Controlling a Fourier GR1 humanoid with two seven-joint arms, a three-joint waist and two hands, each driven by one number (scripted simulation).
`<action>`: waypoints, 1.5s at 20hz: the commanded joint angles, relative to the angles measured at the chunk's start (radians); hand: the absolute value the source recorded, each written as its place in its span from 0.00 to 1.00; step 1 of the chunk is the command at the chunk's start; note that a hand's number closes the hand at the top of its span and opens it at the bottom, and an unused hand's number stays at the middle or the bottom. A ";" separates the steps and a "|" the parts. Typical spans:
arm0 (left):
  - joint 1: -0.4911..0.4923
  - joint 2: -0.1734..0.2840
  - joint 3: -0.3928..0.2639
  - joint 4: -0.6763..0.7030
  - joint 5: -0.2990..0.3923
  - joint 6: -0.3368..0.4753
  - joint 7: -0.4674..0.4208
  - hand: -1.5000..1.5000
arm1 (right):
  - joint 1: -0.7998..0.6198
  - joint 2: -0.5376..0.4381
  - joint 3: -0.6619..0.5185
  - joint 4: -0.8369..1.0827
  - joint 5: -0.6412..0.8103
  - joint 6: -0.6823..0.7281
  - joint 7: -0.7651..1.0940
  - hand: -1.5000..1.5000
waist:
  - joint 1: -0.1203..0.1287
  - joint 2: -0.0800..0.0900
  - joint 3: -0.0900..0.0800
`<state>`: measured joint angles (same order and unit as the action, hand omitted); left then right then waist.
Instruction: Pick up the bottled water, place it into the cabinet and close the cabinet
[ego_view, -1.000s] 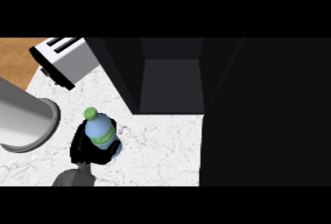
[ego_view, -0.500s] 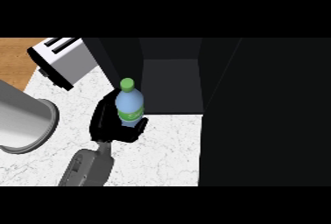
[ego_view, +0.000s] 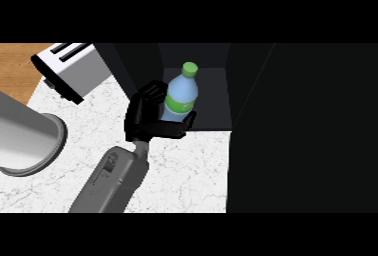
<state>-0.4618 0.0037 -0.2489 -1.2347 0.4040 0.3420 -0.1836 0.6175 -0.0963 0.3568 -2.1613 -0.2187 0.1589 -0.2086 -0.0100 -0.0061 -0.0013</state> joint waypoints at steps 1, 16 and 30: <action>-0.199 -0.004 -0.003 0.093 -0.059 0.063 0.054 1.00 | -0.036 0.013 0.014 0.012 0.008 -0.021 0.029 0.00 | -0.009 0.008 0.001; -0.451 -0.003 0.044 0.464 -0.140 0.227 0.019 1.00 | -0.108 -0.013 -0.062 0.069 -0.059 0.015 0.026 0.00 | -0.042 0.020 0.001; -0.653 0.021 0.125 0.962 -0.203 0.261 -0.209 1.00 | -0.051 -0.029 -0.026 0.085 -0.043 0.042 -0.030 0.00 | -0.055 0.025 0.001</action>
<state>-1.0724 0.0064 -0.1277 -0.3705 0.2341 0.5914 -0.3627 0.5390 -0.1033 0.3414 -2.0803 -0.2483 0.1761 -0.2139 -0.0640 0.0193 -0.0003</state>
